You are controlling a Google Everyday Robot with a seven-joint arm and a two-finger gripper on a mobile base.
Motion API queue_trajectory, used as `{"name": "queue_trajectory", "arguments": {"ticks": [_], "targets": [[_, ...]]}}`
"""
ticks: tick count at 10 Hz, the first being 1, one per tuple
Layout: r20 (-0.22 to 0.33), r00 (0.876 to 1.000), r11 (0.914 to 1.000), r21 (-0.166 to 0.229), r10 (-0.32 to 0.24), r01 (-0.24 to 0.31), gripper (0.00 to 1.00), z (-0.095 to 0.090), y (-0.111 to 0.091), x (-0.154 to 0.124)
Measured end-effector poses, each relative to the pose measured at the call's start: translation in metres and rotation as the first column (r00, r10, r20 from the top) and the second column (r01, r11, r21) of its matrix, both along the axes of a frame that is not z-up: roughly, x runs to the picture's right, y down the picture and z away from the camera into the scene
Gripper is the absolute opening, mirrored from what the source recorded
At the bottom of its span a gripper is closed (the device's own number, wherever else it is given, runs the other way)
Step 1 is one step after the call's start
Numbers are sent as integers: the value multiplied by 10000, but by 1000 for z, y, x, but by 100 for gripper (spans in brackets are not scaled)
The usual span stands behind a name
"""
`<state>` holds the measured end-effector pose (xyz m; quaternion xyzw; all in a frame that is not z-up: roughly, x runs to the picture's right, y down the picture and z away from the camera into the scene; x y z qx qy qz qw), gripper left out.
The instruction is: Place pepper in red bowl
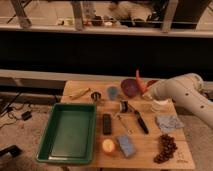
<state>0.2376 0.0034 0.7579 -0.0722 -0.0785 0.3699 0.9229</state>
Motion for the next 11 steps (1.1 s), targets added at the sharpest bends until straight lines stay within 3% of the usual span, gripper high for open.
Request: {"name": "queue_trajectory", "arguments": {"ticks": [2, 4, 7, 9, 11], "targets": [[-166, 9997, 9998, 109, 180, -178, 18, 12, -13, 4], [-533, 9954, 9968, 167, 794, -787, 18, 35, -32, 25], [-975, 9791, 9840, 161, 1784, -1777, 18, 55, -44, 65], [-1178, 9630, 9700, 71, 2423, -2431, 18, 66, -48, 79], [-1286, 9534, 9613, -37, 2728, -2756, 18, 79, -48, 84]]}}
